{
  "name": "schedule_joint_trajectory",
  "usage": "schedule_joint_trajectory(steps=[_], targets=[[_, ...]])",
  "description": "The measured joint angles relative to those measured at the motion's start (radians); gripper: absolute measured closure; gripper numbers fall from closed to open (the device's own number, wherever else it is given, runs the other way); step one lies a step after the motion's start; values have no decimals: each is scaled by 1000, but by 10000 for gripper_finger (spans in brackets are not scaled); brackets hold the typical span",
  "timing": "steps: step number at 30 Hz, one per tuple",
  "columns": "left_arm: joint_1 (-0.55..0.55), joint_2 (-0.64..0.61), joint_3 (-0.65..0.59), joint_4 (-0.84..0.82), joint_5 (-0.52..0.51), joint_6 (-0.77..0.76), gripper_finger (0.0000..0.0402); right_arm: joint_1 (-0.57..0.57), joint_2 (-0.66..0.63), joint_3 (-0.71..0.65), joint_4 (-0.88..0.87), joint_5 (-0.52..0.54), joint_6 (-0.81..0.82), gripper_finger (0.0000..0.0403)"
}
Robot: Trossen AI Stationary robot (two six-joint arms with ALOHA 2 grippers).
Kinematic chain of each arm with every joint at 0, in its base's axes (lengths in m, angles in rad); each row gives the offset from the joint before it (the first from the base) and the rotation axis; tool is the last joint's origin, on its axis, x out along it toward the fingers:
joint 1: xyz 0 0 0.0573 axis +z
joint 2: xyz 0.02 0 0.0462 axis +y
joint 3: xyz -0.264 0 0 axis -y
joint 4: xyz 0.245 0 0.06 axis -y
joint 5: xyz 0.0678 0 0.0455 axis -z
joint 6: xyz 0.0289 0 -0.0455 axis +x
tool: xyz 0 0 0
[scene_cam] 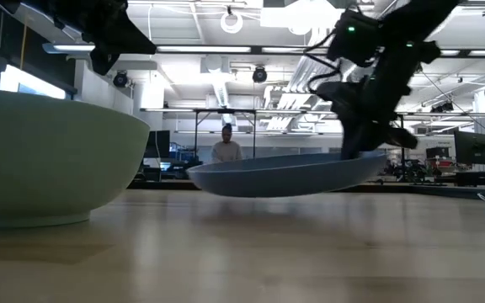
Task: Set table place
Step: Move the blue plate to the center of the table
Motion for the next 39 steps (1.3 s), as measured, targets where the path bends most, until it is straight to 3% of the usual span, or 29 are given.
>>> schedule_joint_trajectory(steps=[9, 14, 39], targets=[[0, 0, 0, -1, 20, 0, 401, -2, 223, 236, -205, -15, -164, 403], [0, 0, 0, -14, 26, 1, 401, -2, 286, 294, -219, -19, -207, 403], [0, 0, 0, -37, 26, 2, 401, -5, 297, 271, -230, 30, -235, 402]])
